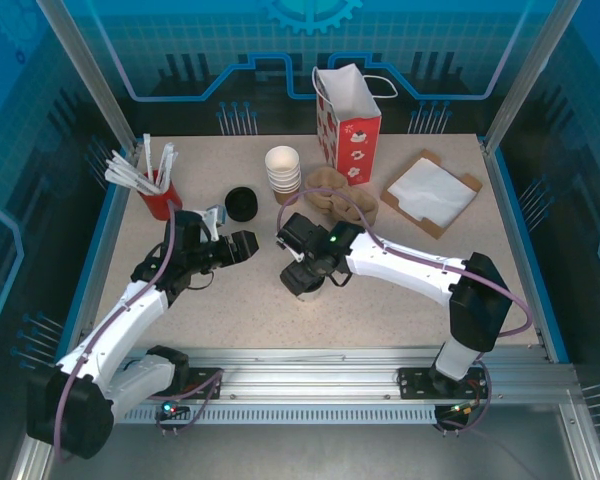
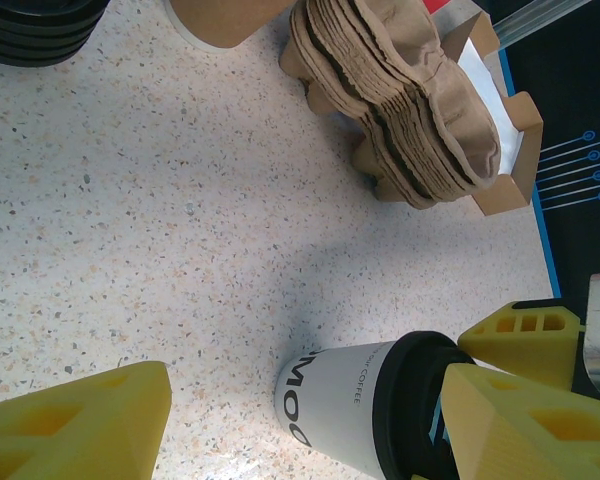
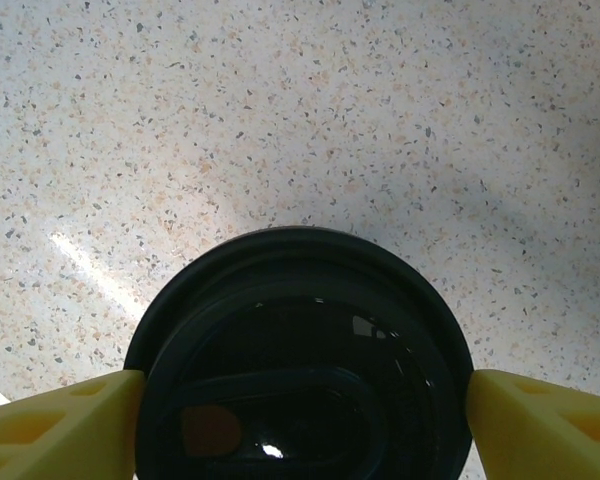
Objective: Pack the takeout coffee
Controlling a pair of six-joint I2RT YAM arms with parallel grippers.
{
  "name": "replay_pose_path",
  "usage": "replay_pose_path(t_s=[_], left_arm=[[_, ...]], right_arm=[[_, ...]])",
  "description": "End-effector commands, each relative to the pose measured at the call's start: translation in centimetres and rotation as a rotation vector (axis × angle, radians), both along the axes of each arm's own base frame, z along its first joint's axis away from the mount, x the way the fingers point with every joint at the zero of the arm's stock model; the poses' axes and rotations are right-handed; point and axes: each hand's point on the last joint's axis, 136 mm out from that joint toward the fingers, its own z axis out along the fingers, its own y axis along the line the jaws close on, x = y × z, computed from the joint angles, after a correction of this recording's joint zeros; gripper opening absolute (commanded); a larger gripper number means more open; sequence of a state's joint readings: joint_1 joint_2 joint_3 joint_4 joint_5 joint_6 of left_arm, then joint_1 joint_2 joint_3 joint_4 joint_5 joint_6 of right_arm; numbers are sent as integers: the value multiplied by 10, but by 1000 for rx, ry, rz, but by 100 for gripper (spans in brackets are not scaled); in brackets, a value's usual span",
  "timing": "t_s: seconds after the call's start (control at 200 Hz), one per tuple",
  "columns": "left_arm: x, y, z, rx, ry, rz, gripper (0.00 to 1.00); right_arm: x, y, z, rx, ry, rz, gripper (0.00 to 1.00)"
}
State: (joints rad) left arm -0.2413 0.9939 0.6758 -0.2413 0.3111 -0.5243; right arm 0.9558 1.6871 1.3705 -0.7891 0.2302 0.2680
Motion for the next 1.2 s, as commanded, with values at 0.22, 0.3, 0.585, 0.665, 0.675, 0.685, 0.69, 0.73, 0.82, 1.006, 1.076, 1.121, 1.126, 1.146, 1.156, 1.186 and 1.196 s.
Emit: replay_pose_path(t_s=[0.22,0.3,0.585,0.665,0.675,0.685,0.69,0.73,0.82,1.006,1.076,1.121,1.126,1.146,1.156,1.186,1.196], left_arm=[[-4,0,2,-4,-4,-10,73],[-5,0,2,-7,-2,-13,73],[-16,-40,-2,-52,-2,-196,75],[-16,-55,-6,-43,11,-254,75],[-16,-57,-7,-40,15,-260,74],[-15,-59,-9,-38,20,-265,74],[-15,-59,-9,-37,21,-267,74],[-15,-67,-10,-31,27,-293,74],[-13,-81,-17,-16,47,-340,73],[-13,-99,-29,-15,77,-399,71],[-14,-104,-31,-24,88,-423,69],[-16,-107,-33,-24,93,-435,69],[-16,-107,-33,-24,95,-435,68],[-16,-108,-34,-22,98,-437,68],[-16,-108,-35,-21,98,-437,67],[-16,-108,-36,-19,101,-438,66],[-16,-108,-37,-17,105,-438,66]], right_arm=[[-6,3,27,24,-18,33,85],[-8,2,35,46,-21,31,85],[-19,-25,40,259,95,3,85],[-14,-34,33,324,138,-23,84],[-14,-35,32,333,144,-27,83],[-13,-35,32,342,152,-30,83],[-13,-36,31,346,155,-34,83],[-11,-38,27,376,179,-46,82],[-7,-41,19,403,202,-62,81],[-7,-40,5,416,238,-68,79],[-5,-41,0,413,244,-76,78],[-4,-42,-2,410,244,-80,77],[-5,-42,-3,409,245,-81,77],[-4,-43,-4,406,246,-83,76],[-4,-43,-4,405,245,-84,76],[-4,-44,-7,400,248,-89,76],[-4,-45,-7,400,249,-89,76]])
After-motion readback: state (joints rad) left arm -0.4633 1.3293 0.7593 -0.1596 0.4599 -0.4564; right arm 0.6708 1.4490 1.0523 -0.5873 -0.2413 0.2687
